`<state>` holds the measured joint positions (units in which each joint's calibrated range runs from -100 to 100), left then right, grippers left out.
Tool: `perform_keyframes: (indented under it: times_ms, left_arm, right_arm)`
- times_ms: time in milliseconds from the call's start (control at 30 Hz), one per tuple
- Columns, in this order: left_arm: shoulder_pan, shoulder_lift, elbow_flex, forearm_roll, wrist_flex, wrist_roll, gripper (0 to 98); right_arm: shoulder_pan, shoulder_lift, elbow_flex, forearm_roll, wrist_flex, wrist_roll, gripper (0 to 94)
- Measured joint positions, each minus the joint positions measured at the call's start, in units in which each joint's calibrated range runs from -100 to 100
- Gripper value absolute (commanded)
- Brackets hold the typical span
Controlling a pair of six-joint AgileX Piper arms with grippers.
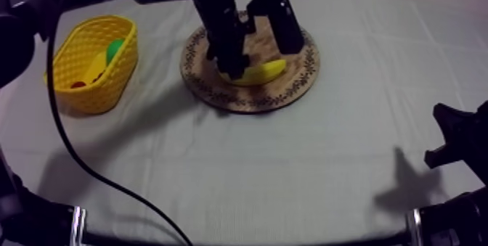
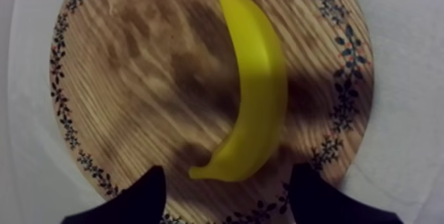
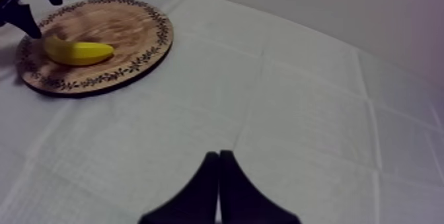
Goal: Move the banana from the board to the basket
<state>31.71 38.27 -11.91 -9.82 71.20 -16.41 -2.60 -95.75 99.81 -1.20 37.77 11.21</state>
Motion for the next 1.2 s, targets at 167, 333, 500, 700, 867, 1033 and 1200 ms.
perform_keyframes:
  times_ms: [167, 333, 500, 700, 867, 1033, 1200]
  left_arm:
    - [0.1, 3.7, -2.5, 0.54, -0.4, -0.3, 67.4]
    - [0.4, 6.8, -4.7, 0.71, -0.4, -0.3, 67.0]
    - [0.7, 9.8, -7.2, 0.52, 0.2, -0.3, 66.5]
    - [0.7, 12.0, -9.6, 0.58, 0.5, -0.4, 63.9]
    - [0.8, 13.0, -10.6, 0.84, 0.9, -1.0, 54.8]
    - [0.8, 13.2, -10.7, 1.13, 1.1, -2.3, 41.1]
    - [0.7, 13.4, -10.9, 1.19, 1.1, -3.0, 33.6]
  right_arm:
    - [0.0, 0.0, 0.0, 0.0, 0.0, 0.0, 0.3]
    - [0.0, 0.0, 0.0, 0.0, 0.0, 0.0, 0.3]
    - [0.0, 0.0, 0.0, 0.0, 0.0, 0.0, 0.3]
    - [0.0, 0.0, 0.0, 0.0, 0.0, 0.0, 0.3]
    - [0.0, 0.0, 0.0, 0.0, -0.1, 0.0, 0.3]
    - [0.0, 0.0, 0.0, 0.0, -0.1, 0.1, 0.3]
    - [0.0, 0.0, 0.0, 0.0, -0.1, -0.1, 0.3]
